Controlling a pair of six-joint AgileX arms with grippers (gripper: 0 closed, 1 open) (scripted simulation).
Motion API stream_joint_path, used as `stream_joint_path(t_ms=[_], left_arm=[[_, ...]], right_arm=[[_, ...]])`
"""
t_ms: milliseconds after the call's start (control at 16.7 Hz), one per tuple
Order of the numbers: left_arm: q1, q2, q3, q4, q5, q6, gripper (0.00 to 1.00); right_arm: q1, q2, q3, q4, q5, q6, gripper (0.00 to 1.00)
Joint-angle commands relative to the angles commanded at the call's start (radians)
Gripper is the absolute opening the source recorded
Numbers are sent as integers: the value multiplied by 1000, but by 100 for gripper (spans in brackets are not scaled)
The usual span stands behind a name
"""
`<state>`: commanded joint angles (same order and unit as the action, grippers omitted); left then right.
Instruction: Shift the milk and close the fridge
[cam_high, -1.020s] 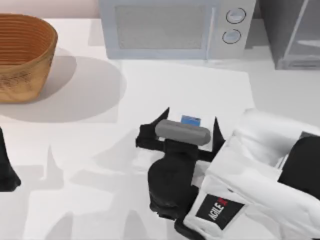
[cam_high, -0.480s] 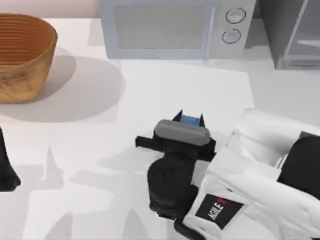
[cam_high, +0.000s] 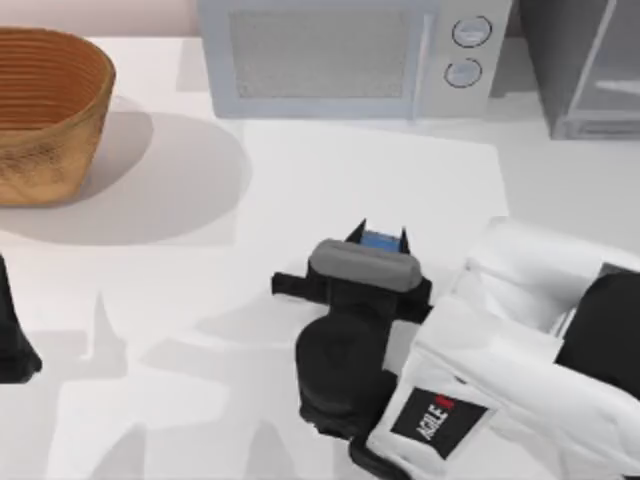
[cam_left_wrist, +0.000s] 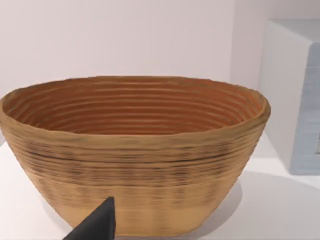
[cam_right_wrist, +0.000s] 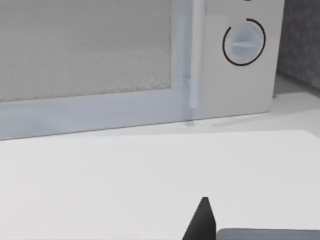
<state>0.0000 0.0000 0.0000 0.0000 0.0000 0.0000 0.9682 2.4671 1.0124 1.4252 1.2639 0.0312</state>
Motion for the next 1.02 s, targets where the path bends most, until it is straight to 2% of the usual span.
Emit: stream_joint_path(t_ms=[1020], left_arm=[[0, 0, 0, 0, 0, 0, 100]], right_arm=[[-9, -122, -31, -87, -13, 6, 0]])
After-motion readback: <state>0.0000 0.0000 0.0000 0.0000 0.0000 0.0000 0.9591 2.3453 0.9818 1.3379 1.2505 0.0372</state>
